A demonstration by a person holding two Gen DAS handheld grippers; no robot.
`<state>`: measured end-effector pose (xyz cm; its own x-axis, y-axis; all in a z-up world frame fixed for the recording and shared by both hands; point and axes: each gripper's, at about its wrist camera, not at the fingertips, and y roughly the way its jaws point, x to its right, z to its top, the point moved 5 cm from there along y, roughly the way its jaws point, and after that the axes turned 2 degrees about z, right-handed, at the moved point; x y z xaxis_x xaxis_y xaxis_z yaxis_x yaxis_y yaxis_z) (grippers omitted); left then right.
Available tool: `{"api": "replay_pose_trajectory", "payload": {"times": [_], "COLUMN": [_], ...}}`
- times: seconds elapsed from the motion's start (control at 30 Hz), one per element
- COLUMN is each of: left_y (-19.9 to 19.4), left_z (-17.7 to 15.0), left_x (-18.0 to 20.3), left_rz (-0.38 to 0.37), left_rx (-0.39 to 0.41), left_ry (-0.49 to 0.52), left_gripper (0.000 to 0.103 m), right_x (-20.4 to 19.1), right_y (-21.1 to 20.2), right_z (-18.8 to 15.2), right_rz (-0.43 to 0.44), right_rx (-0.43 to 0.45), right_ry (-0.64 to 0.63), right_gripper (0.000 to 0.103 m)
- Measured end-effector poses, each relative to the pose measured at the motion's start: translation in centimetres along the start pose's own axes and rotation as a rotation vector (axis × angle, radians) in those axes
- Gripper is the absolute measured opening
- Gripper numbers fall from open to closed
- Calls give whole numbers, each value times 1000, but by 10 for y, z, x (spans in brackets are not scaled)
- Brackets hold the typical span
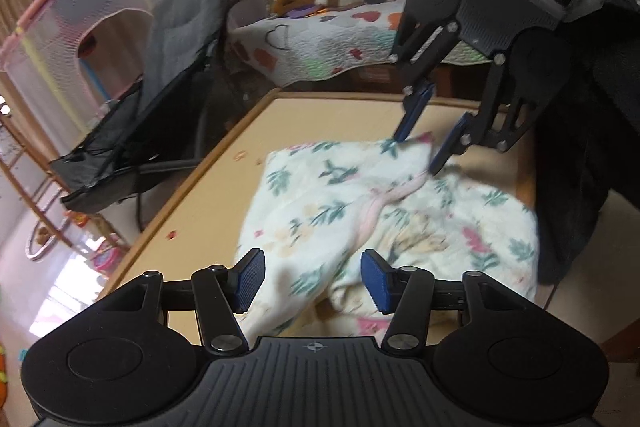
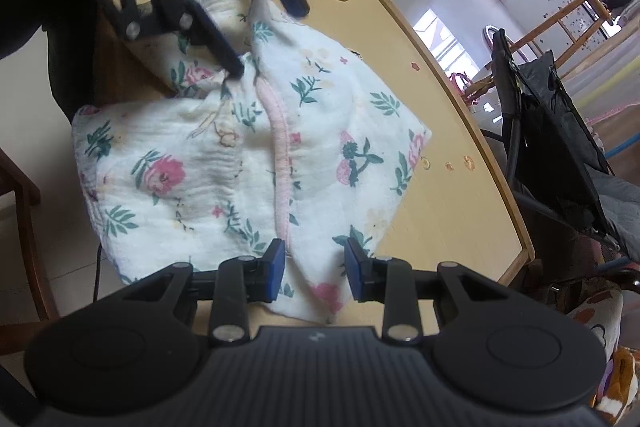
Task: Fold clothes
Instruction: 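Open the right gripper to release the pink-trimmed edge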
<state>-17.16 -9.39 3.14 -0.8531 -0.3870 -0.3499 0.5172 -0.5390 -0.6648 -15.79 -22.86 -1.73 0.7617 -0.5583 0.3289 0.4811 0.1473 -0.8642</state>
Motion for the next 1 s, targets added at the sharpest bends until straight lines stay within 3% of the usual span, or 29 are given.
{"api": "replay_pose_trajectory", "payload": {"times": [0.37,1.0], "left_y": [5,20], "left_z": [13,8], "left_x": [-2,5], "left_rz": [-7,-16], "left_rx": [36,-51], "left_ry": [-17,109], "left_gripper": [54,54], "right_x": [3,8], "right_y": [-9,-10], "right_z": [4,2], "right_rz": [15,5], "right_rx": [31,46], "right_ry": [17,59], "right_gripper": [32,32]}}
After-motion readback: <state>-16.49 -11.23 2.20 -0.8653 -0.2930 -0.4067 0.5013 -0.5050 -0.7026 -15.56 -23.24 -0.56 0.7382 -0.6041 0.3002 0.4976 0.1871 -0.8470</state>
